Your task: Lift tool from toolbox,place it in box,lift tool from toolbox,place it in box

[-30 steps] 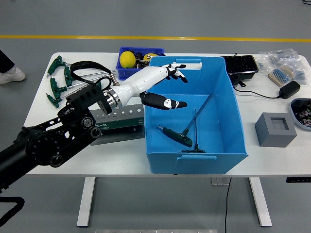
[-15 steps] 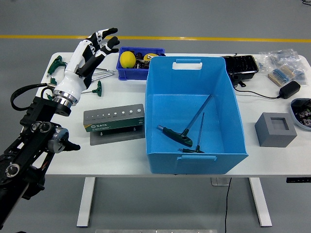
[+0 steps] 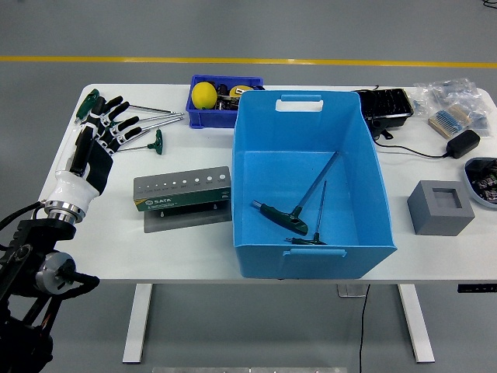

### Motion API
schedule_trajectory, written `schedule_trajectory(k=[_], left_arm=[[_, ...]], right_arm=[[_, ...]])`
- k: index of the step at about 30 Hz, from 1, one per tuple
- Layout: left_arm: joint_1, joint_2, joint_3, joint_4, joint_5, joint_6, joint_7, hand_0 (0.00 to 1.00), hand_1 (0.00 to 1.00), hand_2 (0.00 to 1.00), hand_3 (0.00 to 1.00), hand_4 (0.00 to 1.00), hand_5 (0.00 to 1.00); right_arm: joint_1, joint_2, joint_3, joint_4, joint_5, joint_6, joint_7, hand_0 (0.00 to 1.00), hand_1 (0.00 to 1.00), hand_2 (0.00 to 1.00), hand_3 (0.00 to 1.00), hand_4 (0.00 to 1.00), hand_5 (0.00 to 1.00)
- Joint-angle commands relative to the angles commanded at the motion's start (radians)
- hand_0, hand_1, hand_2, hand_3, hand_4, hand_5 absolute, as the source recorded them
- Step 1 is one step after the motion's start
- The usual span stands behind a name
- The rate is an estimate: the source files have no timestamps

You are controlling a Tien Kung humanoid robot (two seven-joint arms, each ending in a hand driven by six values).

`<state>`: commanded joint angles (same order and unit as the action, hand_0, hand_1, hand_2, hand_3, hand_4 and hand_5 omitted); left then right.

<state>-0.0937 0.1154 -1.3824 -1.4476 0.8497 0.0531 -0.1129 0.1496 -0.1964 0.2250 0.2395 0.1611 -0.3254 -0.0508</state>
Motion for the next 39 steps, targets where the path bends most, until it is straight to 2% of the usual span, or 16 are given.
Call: schedule_trajectory(k=[13, 23, 39], left_arm=[[-0.009, -0.002, 0.003, 0.007, 0.059, -0.026, 0.021, 0.681, 0.692, 0.849, 0.754, 0.898, 0.747], [-0.012, -0.027, -0.007, 0.013, 0.068, -0.022, 0.025, 0.696, 0.710, 0.860, 0.757, 0.893, 0.780], [0.002, -0.019, -0.008, 0.021, 0.085, -0.018, 0.029, 0.702, 0.717, 0.862, 0.759, 0.892, 0.791]], right_arm=[[0.000, -0.001, -0.001, 0.000, -0.001, 0.000, -0.001, 0.678, 0.639, 0.713, 0.560, 0.794, 0.718], [0.001, -0.002, 0.000, 0.000, -0.002, -0.001, -0.001, 0.678, 0.638, 0.713, 0.561, 0.794, 0.717], [-0.006, 0.000, 0.013, 0.001, -0.023, -0.003, -0.008, 0.678, 0.638, 0.713, 0.560, 0.792, 0.720]])
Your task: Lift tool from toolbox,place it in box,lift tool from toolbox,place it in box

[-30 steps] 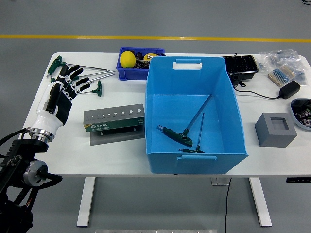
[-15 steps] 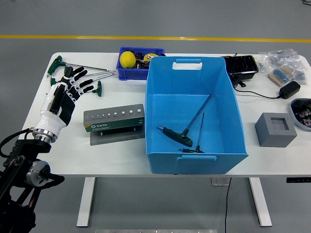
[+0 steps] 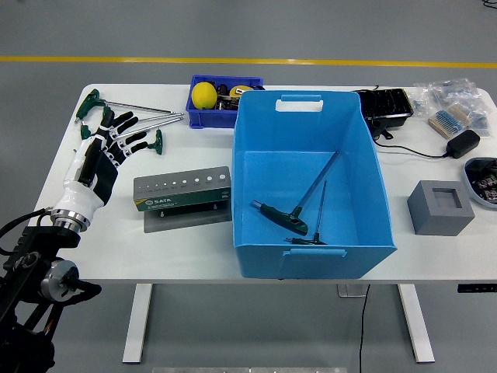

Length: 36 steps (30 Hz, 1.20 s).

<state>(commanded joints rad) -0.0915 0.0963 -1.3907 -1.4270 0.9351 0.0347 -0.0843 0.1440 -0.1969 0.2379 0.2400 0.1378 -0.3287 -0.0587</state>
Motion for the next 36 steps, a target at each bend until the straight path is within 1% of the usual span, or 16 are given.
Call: schedule_trajectory(k=[14, 36], left_arm=[[0.002, 0.003, 0.000, 0.003, 0.002, 0.005, 0.002, 0.707, 0.722, 0.863, 0.759, 0.892, 0.794], [0.002, 0.003, -0.017, 0.005, 0.023, 0.012, 0.000, 0.704, 0.723, 0.863, 0.758, 0.889, 0.801]], right_arm=[[-0.003, 0.001, 0.003, 0.000, -0.004, -0.001, -0.001, 0.678, 0.639, 0.713, 0.559, 0.791, 0.720], [0.005, -0.001, -0.010, 0.000, 0.019, 0.001, 0.007, 0.678, 0.638, 0.712, 0.559, 0.790, 0.720]])
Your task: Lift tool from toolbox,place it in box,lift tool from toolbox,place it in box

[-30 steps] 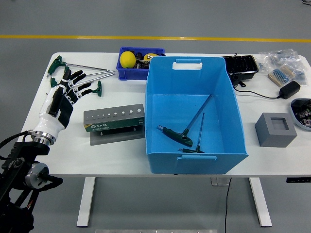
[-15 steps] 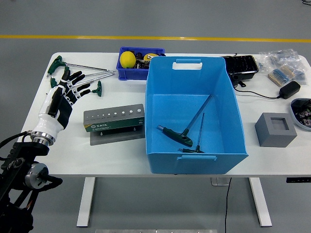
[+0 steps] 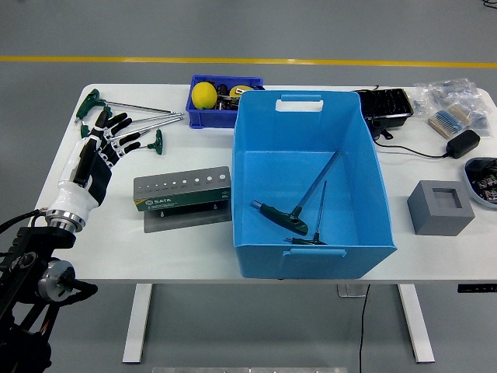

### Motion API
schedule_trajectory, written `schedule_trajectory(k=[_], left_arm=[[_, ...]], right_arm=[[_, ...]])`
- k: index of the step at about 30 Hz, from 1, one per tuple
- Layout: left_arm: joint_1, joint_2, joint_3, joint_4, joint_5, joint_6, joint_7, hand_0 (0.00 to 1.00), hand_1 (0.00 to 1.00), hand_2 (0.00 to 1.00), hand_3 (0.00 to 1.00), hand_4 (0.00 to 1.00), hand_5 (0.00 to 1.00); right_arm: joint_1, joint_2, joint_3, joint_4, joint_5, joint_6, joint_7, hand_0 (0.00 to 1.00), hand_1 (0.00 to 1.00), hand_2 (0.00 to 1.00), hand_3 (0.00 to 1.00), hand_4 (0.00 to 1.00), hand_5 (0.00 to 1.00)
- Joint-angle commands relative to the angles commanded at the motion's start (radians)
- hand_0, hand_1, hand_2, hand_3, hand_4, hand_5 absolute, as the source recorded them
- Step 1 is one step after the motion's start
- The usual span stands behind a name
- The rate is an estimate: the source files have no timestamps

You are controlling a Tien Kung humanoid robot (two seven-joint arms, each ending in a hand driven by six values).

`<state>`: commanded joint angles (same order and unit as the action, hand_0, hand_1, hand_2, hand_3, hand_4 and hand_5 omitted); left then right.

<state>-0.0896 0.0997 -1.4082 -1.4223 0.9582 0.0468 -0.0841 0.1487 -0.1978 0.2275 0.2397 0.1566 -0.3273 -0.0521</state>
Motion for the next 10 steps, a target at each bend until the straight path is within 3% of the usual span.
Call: schedule_trajectory(k=[10], left_arm=[[-0.002, 0.000, -0.009, 0.002, 0.013, 0.001, 0.001, 0.703, 0.723, 0.863, 0.758, 0.890, 0.801]], right_arm=[[0.000, 0.001, 0.005, -0.001, -0.007, -0.001, -0.002, 0.678, 0.639, 0.712, 0.559, 0.789, 0.720]])
